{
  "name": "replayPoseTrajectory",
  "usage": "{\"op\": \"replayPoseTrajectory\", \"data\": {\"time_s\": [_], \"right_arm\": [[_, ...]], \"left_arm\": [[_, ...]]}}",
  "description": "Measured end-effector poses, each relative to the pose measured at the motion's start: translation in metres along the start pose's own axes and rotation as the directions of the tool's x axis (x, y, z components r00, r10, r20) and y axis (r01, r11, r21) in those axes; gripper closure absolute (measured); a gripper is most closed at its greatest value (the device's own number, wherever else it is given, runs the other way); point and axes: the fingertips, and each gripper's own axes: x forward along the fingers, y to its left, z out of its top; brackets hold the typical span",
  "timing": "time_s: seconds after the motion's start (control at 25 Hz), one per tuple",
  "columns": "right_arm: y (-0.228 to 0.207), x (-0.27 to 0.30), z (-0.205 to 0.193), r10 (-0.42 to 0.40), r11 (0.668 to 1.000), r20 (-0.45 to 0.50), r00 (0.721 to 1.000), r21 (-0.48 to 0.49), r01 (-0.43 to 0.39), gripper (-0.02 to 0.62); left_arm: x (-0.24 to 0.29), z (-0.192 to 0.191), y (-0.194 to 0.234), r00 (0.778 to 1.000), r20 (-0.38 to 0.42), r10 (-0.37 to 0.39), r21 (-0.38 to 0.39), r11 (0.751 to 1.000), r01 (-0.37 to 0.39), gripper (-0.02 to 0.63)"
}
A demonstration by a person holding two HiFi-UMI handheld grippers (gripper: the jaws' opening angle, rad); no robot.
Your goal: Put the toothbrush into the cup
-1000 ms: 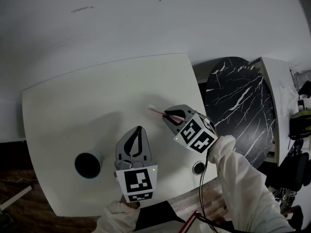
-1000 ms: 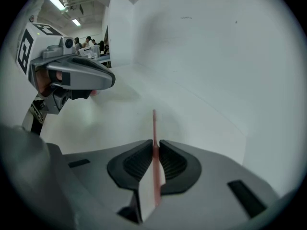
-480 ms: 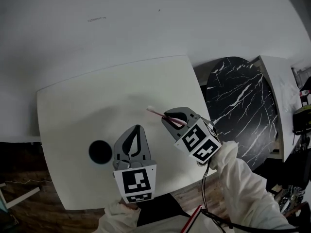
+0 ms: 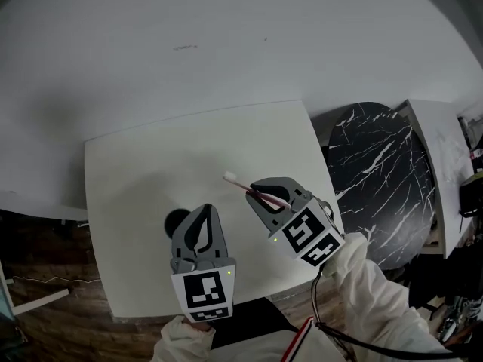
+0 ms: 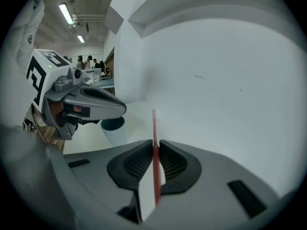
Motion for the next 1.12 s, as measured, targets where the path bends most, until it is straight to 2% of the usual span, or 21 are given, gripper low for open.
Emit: {"op": "replayPoseTrajectory", "data": {"time_s": [0.32,0.6,1.12], "right_arm": [[0.04,-0.013,0.054,0.033,0.999,0.131,0.991,0.032,-0.037,0.545],[0.071,-0.011,0.096,0.072,0.993,0.239,0.968,0.072,-0.091,0.546],[0.104,0.002,0.148,0.084,0.988,0.342,0.936,0.095,-0.124,0.546]], "left_arm": [[-0.039,0.013,0.03,0.996,0.031,0.088,0.017,0.996,-0.088,0.597],[-0.065,0.021,0.055,0.987,0.049,0.15,0.004,0.989,-0.151,0.597],[-0.095,0.019,0.097,0.973,0.054,0.225,-0.029,0.974,-0.224,0.597]]}}
